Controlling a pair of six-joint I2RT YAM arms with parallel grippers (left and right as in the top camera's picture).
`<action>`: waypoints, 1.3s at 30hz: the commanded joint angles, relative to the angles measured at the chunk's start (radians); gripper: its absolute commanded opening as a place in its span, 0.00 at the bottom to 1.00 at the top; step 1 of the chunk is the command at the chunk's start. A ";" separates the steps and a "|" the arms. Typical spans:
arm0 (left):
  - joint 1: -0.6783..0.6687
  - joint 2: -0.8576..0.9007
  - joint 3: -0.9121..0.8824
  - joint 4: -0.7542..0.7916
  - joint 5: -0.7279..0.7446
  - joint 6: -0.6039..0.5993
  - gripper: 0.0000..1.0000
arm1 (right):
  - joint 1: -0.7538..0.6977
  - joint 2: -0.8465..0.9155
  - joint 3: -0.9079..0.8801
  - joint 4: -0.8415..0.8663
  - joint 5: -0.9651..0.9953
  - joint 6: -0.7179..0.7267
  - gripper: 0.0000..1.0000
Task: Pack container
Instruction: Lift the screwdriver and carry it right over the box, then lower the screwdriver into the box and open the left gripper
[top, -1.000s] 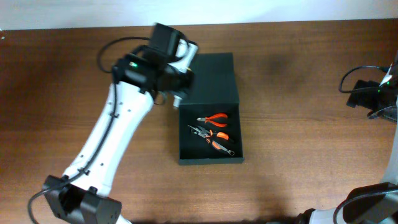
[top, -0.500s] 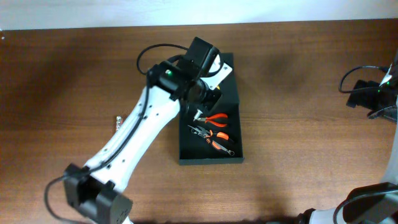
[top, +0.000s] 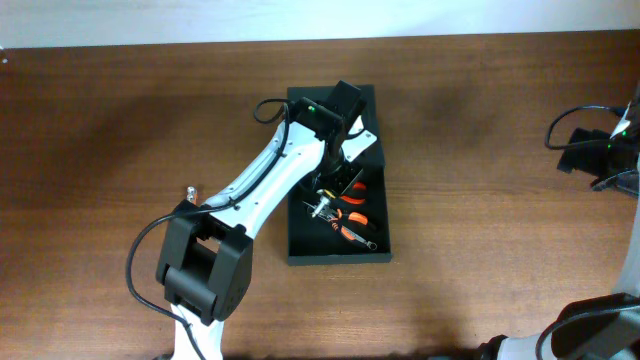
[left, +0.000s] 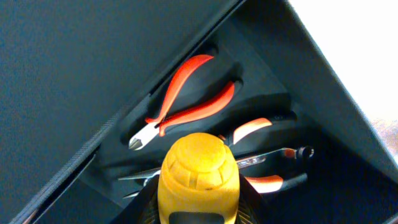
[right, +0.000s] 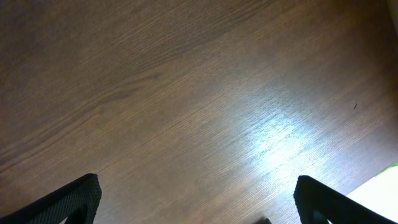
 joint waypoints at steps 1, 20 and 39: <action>-0.001 0.009 -0.002 -0.004 0.041 0.014 0.31 | -0.004 -0.019 -0.002 0.000 0.003 0.002 0.99; -0.014 0.015 -0.087 0.012 0.056 0.015 0.43 | -0.004 -0.019 -0.002 0.000 0.003 0.002 0.99; 0.084 -0.066 0.462 -0.096 -0.068 -0.035 0.99 | -0.004 -0.019 -0.002 0.000 0.003 0.002 1.00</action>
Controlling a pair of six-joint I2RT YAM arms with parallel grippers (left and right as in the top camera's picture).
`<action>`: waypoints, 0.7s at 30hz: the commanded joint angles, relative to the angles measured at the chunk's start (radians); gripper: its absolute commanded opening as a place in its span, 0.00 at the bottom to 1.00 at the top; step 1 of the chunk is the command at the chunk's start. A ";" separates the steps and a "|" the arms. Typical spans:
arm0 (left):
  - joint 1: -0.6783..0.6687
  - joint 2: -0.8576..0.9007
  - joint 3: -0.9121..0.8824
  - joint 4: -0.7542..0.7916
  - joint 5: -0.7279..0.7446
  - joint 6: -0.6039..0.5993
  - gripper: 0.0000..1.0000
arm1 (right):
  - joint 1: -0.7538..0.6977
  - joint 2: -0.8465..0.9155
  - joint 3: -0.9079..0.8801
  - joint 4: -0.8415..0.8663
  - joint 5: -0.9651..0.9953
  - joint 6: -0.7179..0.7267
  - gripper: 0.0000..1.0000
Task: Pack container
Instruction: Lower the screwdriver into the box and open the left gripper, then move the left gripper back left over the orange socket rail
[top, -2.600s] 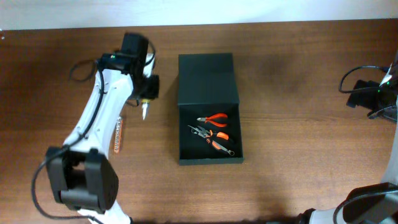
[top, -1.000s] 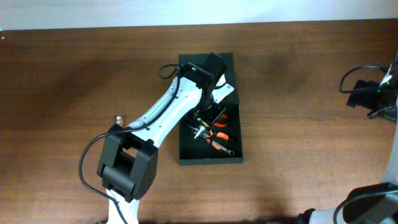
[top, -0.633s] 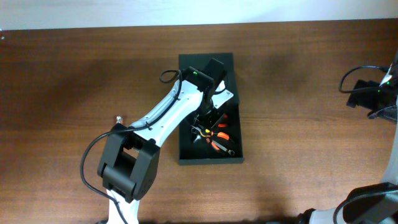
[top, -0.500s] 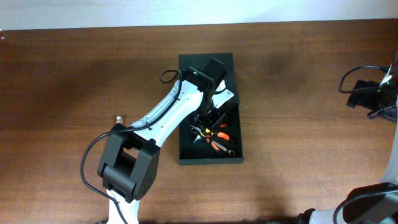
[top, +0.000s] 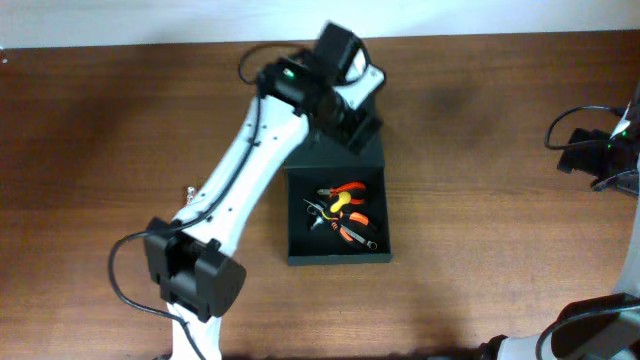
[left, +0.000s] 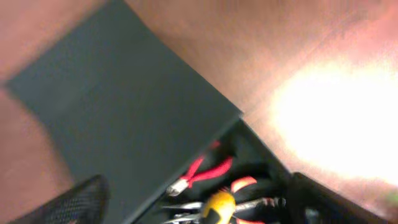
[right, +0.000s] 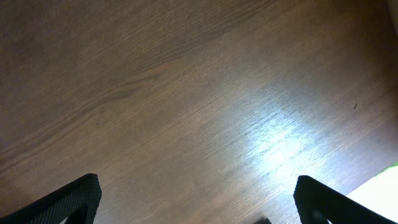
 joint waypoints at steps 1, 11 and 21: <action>0.047 -0.080 0.095 -0.050 -0.149 -0.021 0.99 | -0.004 -0.019 -0.002 0.000 0.003 0.002 0.99; 0.229 -0.206 0.121 -0.277 -0.517 -0.312 0.99 | -0.004 -0.019 -0.002 0.000 0.003 0.002 0.99; 0.421 -0.229 0.119 -0.502 -0.499 -0.418 0.99 | -0.004 -0.019 -0.002 0.000 0.003 0.002 0.99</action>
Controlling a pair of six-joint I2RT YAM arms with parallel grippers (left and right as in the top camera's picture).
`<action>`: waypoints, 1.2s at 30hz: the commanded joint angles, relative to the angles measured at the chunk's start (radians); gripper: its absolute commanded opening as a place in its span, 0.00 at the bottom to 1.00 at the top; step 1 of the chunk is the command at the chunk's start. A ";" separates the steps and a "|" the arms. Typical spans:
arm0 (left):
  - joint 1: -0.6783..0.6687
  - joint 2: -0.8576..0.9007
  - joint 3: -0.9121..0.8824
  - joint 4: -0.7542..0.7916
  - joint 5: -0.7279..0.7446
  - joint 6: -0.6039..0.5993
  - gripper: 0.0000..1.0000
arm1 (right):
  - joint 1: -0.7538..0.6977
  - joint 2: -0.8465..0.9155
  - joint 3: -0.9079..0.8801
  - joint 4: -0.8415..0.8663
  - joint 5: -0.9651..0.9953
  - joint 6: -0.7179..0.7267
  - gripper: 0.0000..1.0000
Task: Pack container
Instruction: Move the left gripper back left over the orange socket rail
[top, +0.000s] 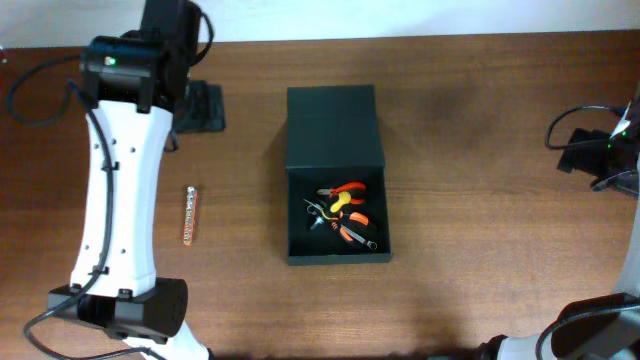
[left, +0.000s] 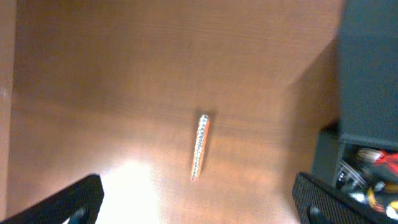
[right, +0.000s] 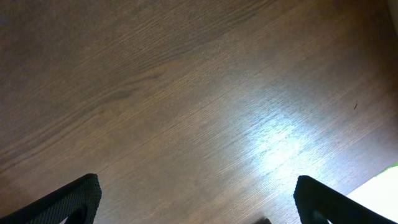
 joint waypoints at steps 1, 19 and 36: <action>0.058 -0.026 0.009 -0.043 0.018 -0.068 0.99 | -0.004 -0.019 -0.002 0.000 0.003 0.001 0.99; 0.196 -0.360 -0.745 0.404 0.325 0.101 0.99 | -0.004 -0.019 -0.002 0.000 0.003 0.001 0.99; 0.259 -0.278 -1.010 0.616 0.340 0.327 0.99 | -0.004 -0.019 -0.002 0.000 0.003 0.001 0.99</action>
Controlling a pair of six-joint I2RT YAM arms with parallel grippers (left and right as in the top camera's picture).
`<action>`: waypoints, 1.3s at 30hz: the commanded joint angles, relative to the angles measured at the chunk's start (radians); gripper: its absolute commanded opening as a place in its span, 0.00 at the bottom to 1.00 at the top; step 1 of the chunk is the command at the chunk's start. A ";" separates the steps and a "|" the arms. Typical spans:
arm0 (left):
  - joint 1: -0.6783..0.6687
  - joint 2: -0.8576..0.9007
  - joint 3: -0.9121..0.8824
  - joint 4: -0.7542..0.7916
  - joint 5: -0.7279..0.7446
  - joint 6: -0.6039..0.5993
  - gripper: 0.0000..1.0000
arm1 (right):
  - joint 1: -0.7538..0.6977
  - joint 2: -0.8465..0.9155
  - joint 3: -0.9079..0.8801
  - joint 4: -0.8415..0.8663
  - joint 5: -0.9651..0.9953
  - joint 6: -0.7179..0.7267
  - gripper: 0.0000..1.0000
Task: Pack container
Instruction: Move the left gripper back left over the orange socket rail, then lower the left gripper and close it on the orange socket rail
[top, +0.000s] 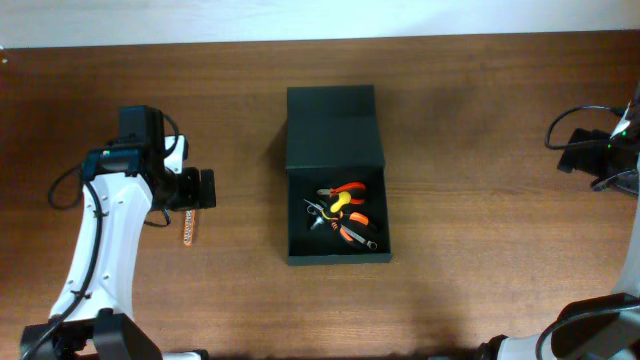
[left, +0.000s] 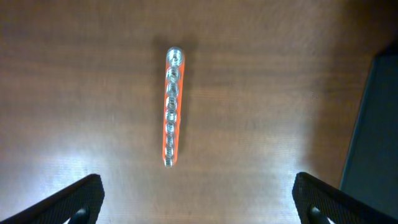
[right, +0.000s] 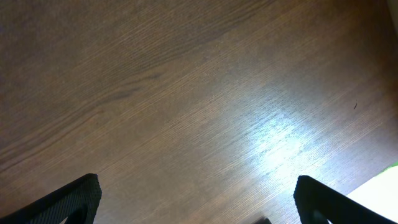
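The black box (top: 297, 235) stands mid-table with its lid (top: 334, 128) laid open toward the back. Inside lie red-handled cutters (top: 346, 188), a yellow-handled tool (top: 341, 203) and orange-handled pliers (top: 352, 228). An orange strip of silver bits (left: 172, 107) lies on the wood left of the box; only its near end (top: 187, 233) shows in the overhead view. My left gripper (top: 196, 188) hangs over its far end, open, with nothing between its fingers (left: 74, 200). At the far right my right gripper (right: 198, 208) is open over bare wood.
The box's left wall (left: 376, 130) shows at the right edge of the left wrist view. The right arm (top: 600, 150) and its cables sit at the table's right edge. A pale wall runs along the back edge.
My left gripper was at the back left of the table, high above the strip. Now it is nearer the front and lower, over the strip's far end, still open. The right arm has not moved.
My left gripper was low inside the box, the yellow-handled tool close at its jaws. Then it was open above the lid, the yellow tool lying in the box. Then it stood at the back left, and now over the bit strip.
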 joint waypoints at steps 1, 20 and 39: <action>0.021 0.043 -0.011 0.033 0.019 0.081 0.99 | -0.004 -0.019 -0.002 0.000 0.003 0.001 0.99; 0.041 0.331 -0.011 0.061 -0.024 0.122 0.99 | -0.004 -0.019 -0.002 0.000 0.003 0.001 0.99; 0.041 0.341 -0.013 0.128 -0.019 0.100 0.99 | -0.004 -0.019 -0.002 0.000 0.003 0.001 0.99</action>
